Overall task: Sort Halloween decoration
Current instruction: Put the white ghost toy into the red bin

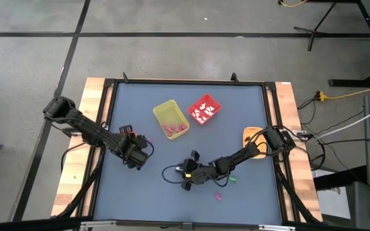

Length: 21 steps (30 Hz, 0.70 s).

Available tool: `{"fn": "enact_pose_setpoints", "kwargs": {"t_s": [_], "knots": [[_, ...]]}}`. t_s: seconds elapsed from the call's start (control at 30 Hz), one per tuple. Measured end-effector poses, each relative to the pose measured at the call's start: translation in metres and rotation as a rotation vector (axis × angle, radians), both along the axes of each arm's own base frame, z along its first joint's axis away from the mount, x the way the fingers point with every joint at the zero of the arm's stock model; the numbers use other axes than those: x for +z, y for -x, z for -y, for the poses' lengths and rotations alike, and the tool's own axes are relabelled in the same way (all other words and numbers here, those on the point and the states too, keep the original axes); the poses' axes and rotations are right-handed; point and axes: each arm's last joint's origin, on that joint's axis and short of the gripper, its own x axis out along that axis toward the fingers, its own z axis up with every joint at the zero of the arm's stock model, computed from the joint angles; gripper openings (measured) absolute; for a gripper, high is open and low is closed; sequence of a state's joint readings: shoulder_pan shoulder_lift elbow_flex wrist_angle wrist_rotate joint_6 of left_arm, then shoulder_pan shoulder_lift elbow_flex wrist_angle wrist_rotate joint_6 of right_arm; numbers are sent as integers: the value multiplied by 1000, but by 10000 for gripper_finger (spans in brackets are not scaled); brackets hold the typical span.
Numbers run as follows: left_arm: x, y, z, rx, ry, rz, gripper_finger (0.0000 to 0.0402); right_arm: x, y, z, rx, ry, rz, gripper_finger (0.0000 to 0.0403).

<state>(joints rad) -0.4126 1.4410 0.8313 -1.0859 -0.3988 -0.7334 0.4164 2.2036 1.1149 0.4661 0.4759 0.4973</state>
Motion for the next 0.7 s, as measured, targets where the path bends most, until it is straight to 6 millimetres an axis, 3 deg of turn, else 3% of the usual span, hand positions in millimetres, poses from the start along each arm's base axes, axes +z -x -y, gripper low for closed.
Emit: {"fn": "enact_pose_setpoints", "kwargs": {"t_s": [0.3, 0.53, 0.7], "knots": [[0, 0, 0, 0, 0, 0, 173, 0, 0, -1, 11, -10, -4, 48], [0, 0, 0, 0, 0, 0, 173, 1, 0, -1, 21, -4, 0, 61], [0, 0, 0, 0, 0, 0, 173, 14, 1, -1, 103, 103, -14, 57]]}}
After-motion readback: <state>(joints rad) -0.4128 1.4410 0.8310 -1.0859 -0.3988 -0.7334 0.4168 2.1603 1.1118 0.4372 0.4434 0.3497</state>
